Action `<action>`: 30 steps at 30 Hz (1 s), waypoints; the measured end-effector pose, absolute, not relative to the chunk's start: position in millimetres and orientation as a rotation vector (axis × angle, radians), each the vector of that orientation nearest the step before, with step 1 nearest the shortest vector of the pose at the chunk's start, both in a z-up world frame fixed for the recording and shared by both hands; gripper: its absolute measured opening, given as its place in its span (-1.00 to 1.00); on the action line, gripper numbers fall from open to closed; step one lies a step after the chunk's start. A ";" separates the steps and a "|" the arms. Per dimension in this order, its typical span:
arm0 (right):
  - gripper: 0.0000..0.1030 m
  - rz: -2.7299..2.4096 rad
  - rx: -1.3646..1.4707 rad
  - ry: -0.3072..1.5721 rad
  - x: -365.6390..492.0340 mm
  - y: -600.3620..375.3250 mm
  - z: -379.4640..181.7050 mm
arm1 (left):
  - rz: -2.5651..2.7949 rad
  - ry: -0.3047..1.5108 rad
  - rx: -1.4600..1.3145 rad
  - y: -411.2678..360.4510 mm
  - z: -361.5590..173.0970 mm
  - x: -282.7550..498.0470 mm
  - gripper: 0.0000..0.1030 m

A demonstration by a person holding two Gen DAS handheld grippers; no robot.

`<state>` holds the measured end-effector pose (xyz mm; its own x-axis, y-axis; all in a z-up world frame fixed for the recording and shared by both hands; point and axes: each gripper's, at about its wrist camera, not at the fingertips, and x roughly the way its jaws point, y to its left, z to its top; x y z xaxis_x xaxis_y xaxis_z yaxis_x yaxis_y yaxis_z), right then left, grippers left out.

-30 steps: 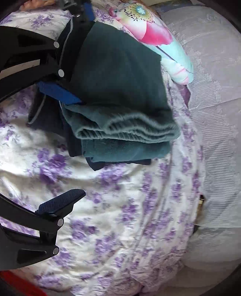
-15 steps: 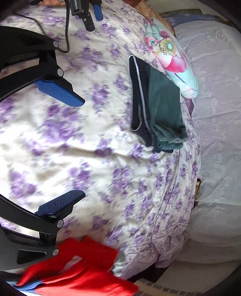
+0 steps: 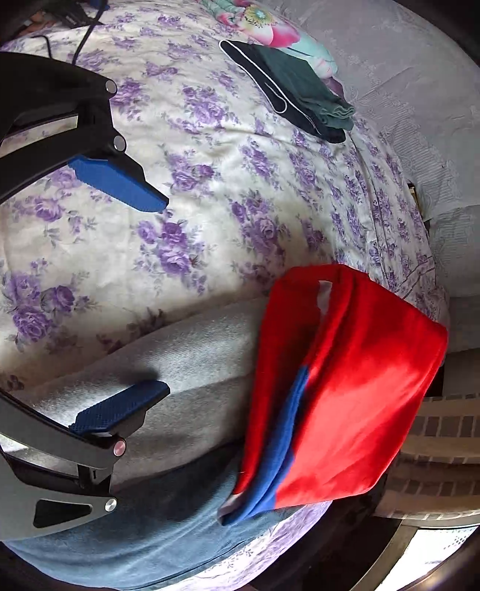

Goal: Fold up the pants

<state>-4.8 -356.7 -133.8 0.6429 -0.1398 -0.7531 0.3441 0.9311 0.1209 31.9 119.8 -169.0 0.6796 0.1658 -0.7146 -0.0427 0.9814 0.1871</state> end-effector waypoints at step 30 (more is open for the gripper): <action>0.93 0.188 -0.104 0.869 33.5 -252.5 -165.0 | 0.228 0.836 0.047 116.5 -171.4 9.0 0.92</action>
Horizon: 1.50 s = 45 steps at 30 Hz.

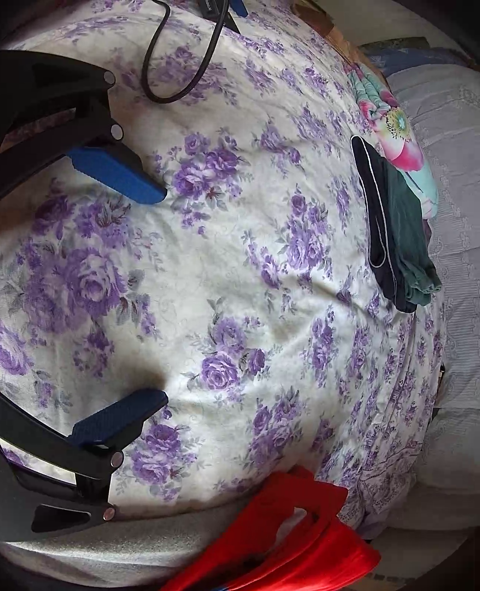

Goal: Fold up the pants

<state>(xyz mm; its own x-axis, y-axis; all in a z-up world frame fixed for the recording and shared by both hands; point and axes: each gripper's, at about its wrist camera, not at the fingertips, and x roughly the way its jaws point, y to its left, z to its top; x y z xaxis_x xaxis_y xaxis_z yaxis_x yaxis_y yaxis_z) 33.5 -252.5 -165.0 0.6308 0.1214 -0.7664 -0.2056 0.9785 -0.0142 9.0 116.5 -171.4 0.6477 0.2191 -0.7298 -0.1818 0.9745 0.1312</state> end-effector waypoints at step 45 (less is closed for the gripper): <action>0.93 0.182 -0.195 0.709 81.2 -175.9 -14.5 | 0.094 0.786 0.055 35.0 -7.9 103.5 0.91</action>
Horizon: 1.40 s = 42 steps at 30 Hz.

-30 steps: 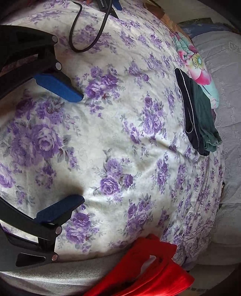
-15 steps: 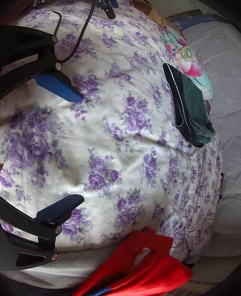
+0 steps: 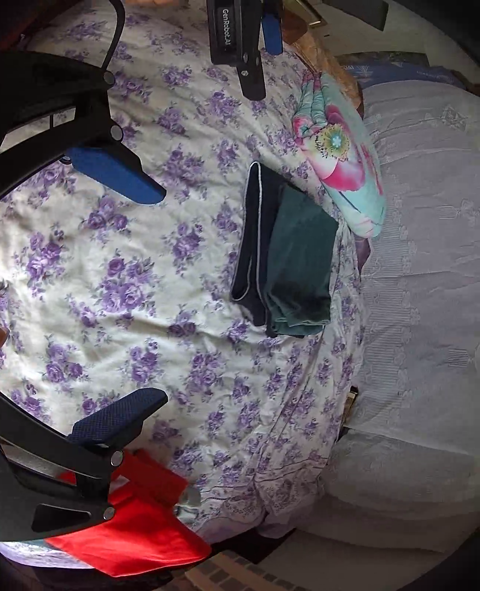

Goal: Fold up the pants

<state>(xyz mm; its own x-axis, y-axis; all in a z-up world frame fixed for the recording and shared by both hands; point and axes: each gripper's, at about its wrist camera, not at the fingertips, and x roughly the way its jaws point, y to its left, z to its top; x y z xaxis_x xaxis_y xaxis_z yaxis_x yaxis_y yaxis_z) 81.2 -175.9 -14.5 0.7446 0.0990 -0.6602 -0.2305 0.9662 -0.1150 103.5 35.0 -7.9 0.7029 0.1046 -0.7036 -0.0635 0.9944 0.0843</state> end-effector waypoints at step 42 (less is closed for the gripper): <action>0.93 0.141 -0.140 0.640 62.4 -171.2 25.2 | 0.022 0.679 0.075 15.3 35.0 91.1 0.91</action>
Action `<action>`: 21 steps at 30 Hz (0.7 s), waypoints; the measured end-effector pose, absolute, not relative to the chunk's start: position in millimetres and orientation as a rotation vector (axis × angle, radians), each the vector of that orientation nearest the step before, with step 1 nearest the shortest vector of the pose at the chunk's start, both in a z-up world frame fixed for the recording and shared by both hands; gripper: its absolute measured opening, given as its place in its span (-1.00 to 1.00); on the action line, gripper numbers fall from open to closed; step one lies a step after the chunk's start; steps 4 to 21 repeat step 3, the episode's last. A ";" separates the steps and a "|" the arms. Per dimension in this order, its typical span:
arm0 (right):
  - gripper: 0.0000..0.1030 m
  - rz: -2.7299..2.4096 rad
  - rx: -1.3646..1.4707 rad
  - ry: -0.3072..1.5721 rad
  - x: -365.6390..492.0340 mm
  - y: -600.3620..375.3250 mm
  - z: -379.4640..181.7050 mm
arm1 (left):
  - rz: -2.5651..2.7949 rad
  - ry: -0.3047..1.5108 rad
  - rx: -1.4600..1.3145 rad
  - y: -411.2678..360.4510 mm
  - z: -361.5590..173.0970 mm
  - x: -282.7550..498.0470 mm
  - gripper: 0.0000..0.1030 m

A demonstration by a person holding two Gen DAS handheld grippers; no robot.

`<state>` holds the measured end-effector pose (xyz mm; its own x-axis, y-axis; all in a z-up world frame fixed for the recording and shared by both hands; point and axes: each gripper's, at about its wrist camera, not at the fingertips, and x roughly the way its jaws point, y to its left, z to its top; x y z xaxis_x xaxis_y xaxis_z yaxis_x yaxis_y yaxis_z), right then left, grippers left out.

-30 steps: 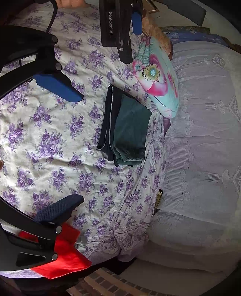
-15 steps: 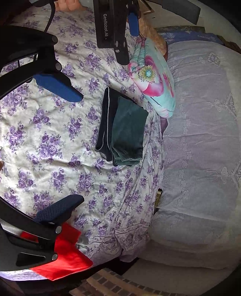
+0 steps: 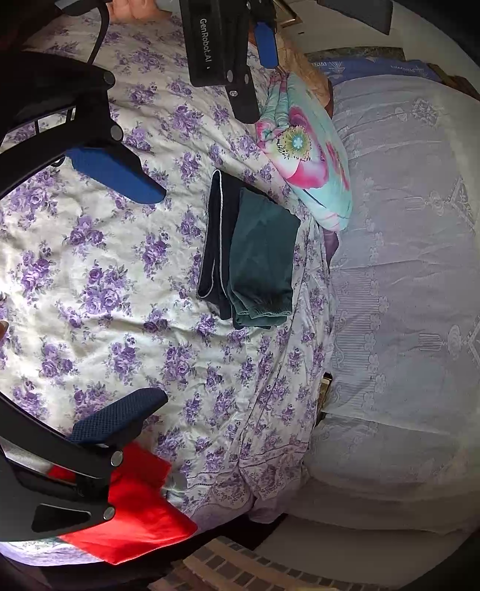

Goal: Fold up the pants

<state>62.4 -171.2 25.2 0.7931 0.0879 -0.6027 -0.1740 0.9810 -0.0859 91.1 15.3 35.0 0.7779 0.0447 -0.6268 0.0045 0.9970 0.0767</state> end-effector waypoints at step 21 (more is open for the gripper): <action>0.93 0.137 -0.141 0.642 63.2 -172.0 24.3 | 0.034 0.684 0.067 18.1 32.6 92.2 0.91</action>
